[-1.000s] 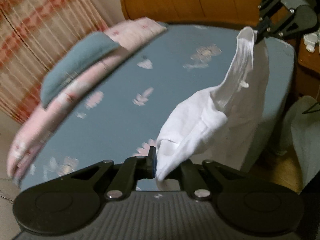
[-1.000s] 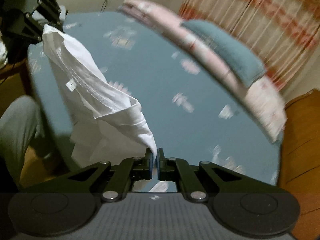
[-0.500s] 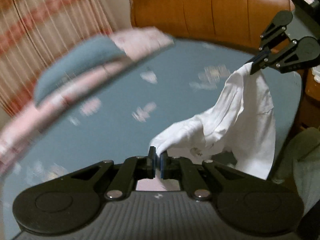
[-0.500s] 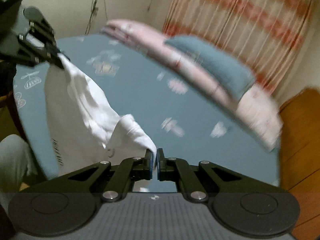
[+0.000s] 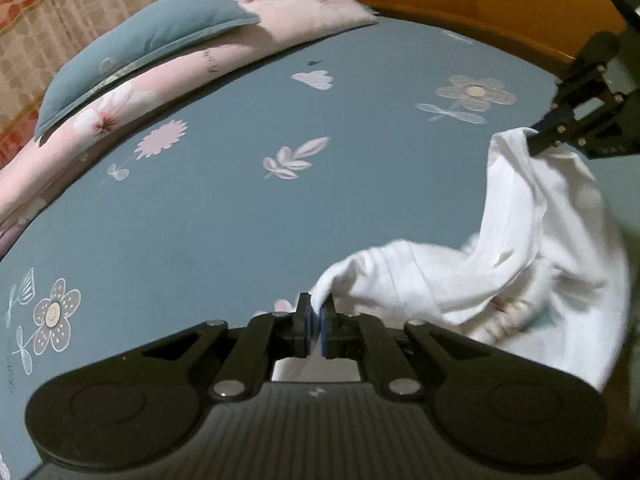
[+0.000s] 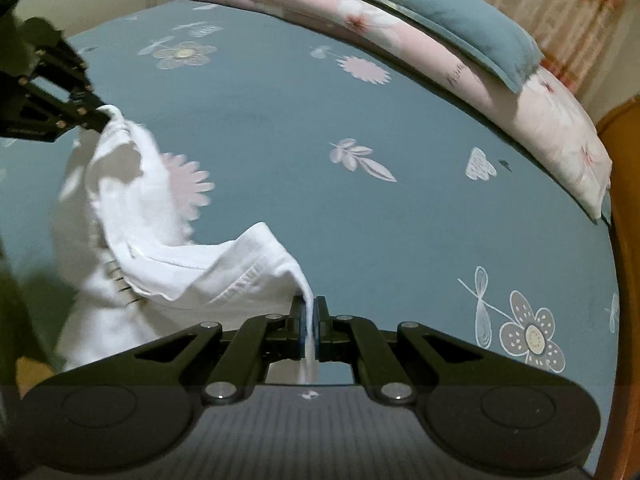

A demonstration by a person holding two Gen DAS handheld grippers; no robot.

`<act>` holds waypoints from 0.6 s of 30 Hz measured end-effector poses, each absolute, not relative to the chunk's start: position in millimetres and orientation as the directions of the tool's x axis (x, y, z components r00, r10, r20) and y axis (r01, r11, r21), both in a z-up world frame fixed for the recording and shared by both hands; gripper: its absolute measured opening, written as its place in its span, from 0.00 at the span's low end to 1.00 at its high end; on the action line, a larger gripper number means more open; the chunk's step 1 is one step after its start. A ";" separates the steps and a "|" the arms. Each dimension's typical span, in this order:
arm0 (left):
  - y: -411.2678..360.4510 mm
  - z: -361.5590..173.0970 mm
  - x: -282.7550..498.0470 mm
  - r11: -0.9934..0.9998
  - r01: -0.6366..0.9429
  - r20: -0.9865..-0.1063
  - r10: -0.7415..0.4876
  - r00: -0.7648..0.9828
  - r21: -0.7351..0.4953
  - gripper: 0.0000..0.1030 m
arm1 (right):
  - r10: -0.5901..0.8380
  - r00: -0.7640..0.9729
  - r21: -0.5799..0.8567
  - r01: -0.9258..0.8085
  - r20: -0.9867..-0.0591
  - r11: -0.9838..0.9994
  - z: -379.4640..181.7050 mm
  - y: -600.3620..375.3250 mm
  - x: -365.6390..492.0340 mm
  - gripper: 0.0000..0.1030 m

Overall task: Fold clothes
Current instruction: 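Lift the shirt with both tools and spread it apart between them, then lay the shirt flat on the bed and open both tools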

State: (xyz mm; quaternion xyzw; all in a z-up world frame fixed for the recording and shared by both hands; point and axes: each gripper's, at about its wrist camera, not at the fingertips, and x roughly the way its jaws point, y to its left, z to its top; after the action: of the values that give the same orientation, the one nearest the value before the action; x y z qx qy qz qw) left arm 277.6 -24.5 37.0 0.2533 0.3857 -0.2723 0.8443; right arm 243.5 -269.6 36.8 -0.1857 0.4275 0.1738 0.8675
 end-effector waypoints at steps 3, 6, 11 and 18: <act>-27.2 21.0 311.5 0.757 0.612 -0.784 -0.227 0.578 0.232 0.02 | 0.106 0.585 -0.194 -0.427 -0.804 0.883 19.0 -274.2 271.1 0.04; -25.8 3.8 344.3 0.787 0.584 -0.800 -0.213 0.561 0.200 0.02 | 0.099 0.579 -0.181 -0.407 -0.810 0.895 1.7 -279.0 299.0 0.04; -32.0 -20.0 393.3 0.803 0.566 -0.813 -0.197 0.547 0.187 0.02 | 0.071 0.579 -0.186 -0.372 -0.812 0.910 -18.5 -288.4 350.6 0.04; -44.7 -37.0 468.7 0.844 0.504 -0.793 -0.174 0.584 0.185 0.02 | 0.014 0.618 -0.219 -0.299 -0.786 0.929 -36.4 -301.4 432.9 0.04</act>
State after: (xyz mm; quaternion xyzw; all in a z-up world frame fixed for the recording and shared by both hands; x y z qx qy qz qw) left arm 468.7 -44.7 -37.0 0.1997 0.4123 -0.1955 0.8671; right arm 432.9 -301.4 -36.4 -0.1664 0.4281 0.0884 0.8839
